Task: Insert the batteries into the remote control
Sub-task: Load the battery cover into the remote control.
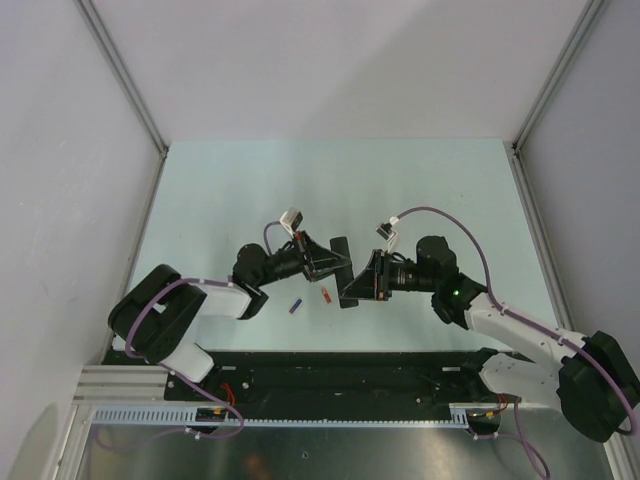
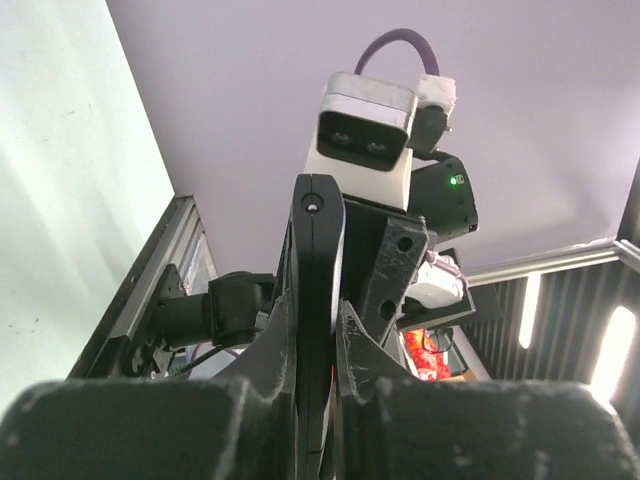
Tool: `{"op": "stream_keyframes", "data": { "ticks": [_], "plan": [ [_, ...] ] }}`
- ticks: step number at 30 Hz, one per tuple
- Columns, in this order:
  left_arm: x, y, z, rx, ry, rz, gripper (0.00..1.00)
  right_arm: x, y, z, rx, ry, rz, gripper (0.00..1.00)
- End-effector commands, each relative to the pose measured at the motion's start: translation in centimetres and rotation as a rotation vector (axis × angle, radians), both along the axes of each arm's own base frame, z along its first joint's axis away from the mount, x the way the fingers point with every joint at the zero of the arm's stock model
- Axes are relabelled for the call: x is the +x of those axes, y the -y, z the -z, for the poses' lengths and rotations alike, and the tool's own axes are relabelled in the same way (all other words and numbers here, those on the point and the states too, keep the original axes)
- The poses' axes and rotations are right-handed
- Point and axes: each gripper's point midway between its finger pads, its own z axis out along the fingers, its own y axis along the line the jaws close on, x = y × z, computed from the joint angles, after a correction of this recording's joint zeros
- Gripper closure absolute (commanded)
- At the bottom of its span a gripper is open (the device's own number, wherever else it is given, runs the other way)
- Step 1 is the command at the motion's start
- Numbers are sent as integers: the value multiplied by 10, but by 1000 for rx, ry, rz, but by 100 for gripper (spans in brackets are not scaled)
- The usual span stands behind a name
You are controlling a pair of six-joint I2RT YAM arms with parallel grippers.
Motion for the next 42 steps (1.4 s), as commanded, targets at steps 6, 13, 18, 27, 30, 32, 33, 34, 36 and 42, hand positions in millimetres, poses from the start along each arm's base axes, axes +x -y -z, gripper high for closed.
{"op": "stream_keyframes", "data": {
  "ticks": [6, 13, 18, 27, 30, 32, 33, 34, 36, 42],
  "plan": [
    [-33, -21, -75, -236, 338, 17, 100, 5, -5, -4, 50, 2, -1, 99],
    [-49, -15, -73, -236, 343, 64, 100, 13, -6, -10, 78, -6, 23, 100],
    [-72, -9, -69, -234, 344, 133, 100, 25, -1, -15, 94, -5, 60, 100],
    [-111, -6, -64, -234, 353, 261, 100, 43, 3, -25, 97, 14, 90, 100],
    [-123, -5, -63, -233, 355, 303, 100, 47, 3, -29, 93, 26, 90, 100],
    [-132, -6, -64, -237, 360, 327, 100, 50, 3, -29, 88, 34, 93, 100],
    [-136, -6, -63, -237, 366, 342, 100, 51, 4, -31, 87, 35, 96, 100],
    [-139, -6, -63, -236, 369, 354, 100, 54, 5, -31, 86, 35, 104, 100],
    [-147, -7, -64, -241, 377, 378, 100, 57, 6, -34, 83, 45, 104, 100],
    [-161, -7, -60, -233, 385, 417, 100, 66, 6, -38, 77, 53, 119, 100]
  ]
}}
